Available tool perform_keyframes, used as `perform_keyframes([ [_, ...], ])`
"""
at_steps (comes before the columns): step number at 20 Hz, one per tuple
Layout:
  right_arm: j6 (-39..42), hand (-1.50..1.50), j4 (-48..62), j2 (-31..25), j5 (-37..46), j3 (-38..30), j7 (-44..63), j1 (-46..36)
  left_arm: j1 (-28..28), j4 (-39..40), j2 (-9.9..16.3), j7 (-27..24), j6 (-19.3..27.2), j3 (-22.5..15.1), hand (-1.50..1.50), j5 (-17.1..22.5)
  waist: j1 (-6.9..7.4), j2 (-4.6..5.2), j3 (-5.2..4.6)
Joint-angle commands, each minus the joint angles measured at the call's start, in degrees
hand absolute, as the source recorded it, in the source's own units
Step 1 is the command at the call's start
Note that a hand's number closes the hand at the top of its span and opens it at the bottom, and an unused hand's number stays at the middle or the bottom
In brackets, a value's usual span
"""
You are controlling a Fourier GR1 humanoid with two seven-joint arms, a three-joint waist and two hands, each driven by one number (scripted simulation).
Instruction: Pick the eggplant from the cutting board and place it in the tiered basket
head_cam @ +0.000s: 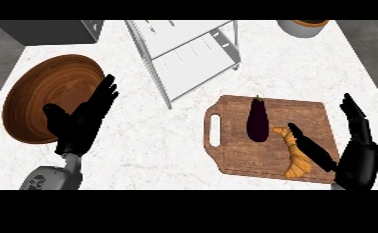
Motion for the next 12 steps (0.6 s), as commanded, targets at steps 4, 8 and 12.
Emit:
perform_keyframes([
  [4,-7.76,-1.50,-4.58,0.84,25.71,10.94,16.20,9.69,-3.17,1.05,0.34,2.08,-2.16,0.99,0.00,1.69,1.68,0.20,-0.36],
  [8,-6.79,-1.50,-4.57,1.59,39.69,10.51,28.25,11.51,-4.14,1.80,-1.56,1.99,-0.78,-0.44,0.00,0.42,1.84,0.68,-0.66],
  [12,-2.00,-1.50,-6.18,3.76,51.51,9.37,39.68,14.07,-1.66,1.63,-1.65,0.19,-2.04,-1.53,0.00,0.22,2.65,0.77,-0.84],
])
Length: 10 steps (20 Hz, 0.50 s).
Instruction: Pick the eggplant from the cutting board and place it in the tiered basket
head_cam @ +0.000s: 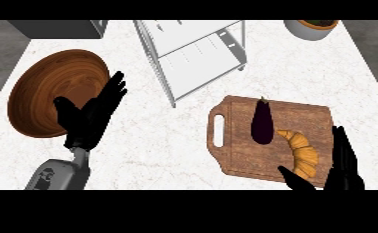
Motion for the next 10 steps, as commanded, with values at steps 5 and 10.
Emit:
perform_keyframes([
  [5,13.77,-1.50,-3.66,4.44,23.41,5.32,28.89,-5.37,-1.57,0.77,-0.42,0.15,-1.27,-0.33,0.00,0.35,2.05,0.22,0.17],
  [10,25.11,-1.50,-3.36,4.50,28.68,14.84,50.76,-19.19,-3.64,0.79,-1.11,1.09,-1.03,-0.55,0.00,-0.02,2.53,-0.12,0.49],
])
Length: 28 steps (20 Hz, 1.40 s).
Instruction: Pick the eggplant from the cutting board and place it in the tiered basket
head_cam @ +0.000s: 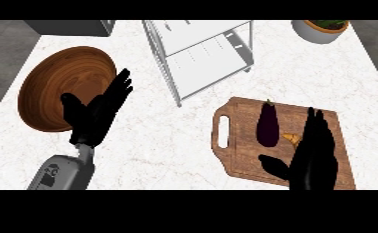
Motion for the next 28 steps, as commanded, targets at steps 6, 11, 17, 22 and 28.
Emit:
perform_keyframes([
  [6,19.09,-1.50,7.67,0.45,6.89,10.09,33.15,-19.87,-1.39,1.98,-2.32,0.08,1.02,-0.41,0.00,-0.91,-0.05,-0.29,0.36],
  [11,19.20,-1.50,13.57,0.44,1.38,9.88,37.19,-24.95,1.11,1.29,-1.85,-2.28,-0.45,-0.43,0.00,-1.07,0.33,-0.37,0.43],
  [17,16.99,-1.50,17.01,0.43,-2.80,9.75,37.29,-24.97,-1.37,2.46,-1.34,0.15,-0.43,1.78,0.00,-0.28,-0.60,-0.39,0.45],
  [22,12.36,-1.50,21.36,0.43,0.25,9.62,37.31,-23.92,-1.84,1.31,0.34,1.86,-2.07,3.39,0.00,0.93,-0.99,-0.40,0.48],
  [28,13.13,-1.50,19.24,0.43,4.07,9.88,37.31,-20.03,0.25,-1.13,-1.01,1.24,-0.18,2.22,0.00,-1.09,-1.33,-0.72,0.48],
])
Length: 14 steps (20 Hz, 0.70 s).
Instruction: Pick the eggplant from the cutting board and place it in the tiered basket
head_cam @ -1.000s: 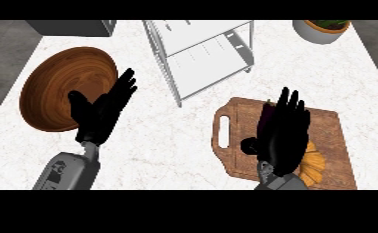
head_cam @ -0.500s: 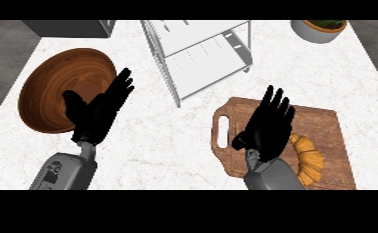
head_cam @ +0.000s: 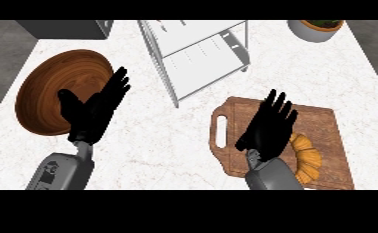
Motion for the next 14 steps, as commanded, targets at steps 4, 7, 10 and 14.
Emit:
perform_keyframes([
  [4,-4.63,-1.50,0.85,0.70,2.19,-0.85,11.18,1.52,1.06,2.29,-0.43,-2.32,-1.09,0.46,0.00,-0.72,-0.41,0.10,0.00],
  [7,-6.17,-1.50,0.24,0.70,2.77,-0.02,11.23,2.95,0.64,0.43,-0.30,-0.83,-0.79,0.74,0.00,-0.71,-0.40,-0.01,0.02],
  [10,-9.54,-1.50,3.57,0.71,2.27,0.17,11.67,0.94,-0.56,0.10,-2.12,0.76,0.61,-0.81,0.00,-1.95,-0.12,0.10,0.05],
  [14,-10.70,-1.50,4.64,0.71,2.08,-2.96,7.83,2.20,-1.09,0.25,-0.28,1.30,-0.92,2.24,0.00,-0.27,-0.33,0.12,0.03],
])
